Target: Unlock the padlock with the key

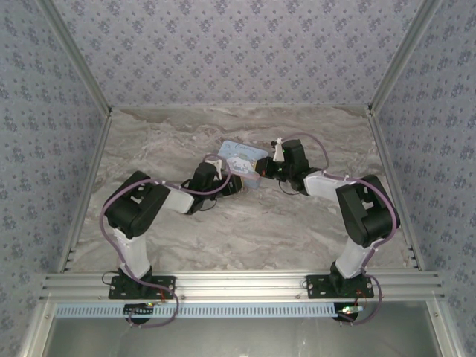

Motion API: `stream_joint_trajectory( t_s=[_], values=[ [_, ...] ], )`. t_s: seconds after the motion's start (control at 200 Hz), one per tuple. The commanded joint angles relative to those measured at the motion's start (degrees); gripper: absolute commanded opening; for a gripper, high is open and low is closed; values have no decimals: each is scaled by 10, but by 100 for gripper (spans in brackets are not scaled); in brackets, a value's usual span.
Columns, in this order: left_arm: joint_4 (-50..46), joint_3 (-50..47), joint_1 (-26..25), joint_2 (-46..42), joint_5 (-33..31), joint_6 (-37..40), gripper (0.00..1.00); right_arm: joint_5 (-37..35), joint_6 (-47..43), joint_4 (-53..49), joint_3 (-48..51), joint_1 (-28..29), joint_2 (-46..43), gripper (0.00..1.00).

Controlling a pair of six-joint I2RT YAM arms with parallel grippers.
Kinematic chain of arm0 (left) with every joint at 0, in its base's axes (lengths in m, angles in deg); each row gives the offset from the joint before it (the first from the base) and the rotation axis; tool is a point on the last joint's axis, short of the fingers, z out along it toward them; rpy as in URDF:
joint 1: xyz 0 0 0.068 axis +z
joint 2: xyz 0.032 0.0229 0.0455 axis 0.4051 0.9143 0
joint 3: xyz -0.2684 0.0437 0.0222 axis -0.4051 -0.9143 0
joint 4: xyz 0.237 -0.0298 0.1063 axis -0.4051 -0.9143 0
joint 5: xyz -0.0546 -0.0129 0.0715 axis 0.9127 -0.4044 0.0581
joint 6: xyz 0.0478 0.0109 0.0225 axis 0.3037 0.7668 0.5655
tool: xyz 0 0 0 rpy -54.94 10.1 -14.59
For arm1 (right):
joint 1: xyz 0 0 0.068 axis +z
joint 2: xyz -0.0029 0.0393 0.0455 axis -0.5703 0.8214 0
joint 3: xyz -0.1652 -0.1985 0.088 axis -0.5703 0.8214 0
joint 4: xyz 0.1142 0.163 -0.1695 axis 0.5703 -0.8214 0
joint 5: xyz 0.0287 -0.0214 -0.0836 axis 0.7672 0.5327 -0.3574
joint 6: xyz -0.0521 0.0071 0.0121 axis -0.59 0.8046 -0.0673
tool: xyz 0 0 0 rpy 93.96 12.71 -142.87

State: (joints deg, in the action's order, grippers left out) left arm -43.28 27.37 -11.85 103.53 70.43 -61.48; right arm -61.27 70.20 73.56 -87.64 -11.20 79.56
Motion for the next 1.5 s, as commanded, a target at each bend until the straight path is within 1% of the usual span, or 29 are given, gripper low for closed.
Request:
stream_joint_trajectory(
  t_s=[0.0, 0.315, 0.415, 0.525, 0.67, 0.75, 0.765, 0.934, 1.044, 1.239, 1.494],
  values=[
    [-28, -1, -22, 37, -1, -24, 42, -19, 9, -44, -2, 7, 24, 0],
    [-22, 16, -30, 51, -25, -46, 37, -22, 12, -42, -4, 12, 26, 0],
    [-17, 16, -30, 54, -29, -50, 34, -20, 12, -38, -1, 12, 25, 0],
    [-16, 15, -30, 48, -37, -50, 30, -16, 9, -26, 2, 13, 20, 0],
    [-17, 13, -30, 35, -40, -50, 28, -11, 1, -3, 6, 13, 5, 0],
    [-16, 11, -30, 26, -39, -54, 27, -9, 1, 2, 8, 11, -15, 0],
    [-15, 10, -30, 24, -39, -55, 27, -10, -17, 4, 9, 10, -19, 0],
    [-13, 2, -32, -5, -35, -82, 27, -23, -59, 6, 40, 6, -98, 0],
    [-29, 3, -34, -29, -32, -113, 26, -30, -98, -5, 83, 10, -150, 0],
    [-51, 2, -44, -68, -37, -177, 26, -83, -139, 5, 175, 44, -201, 0],
    [-51, 2, -61, -97, -42, -242, 23, -176, -146, 80, 265, 105, -225, 0]
  ],
)
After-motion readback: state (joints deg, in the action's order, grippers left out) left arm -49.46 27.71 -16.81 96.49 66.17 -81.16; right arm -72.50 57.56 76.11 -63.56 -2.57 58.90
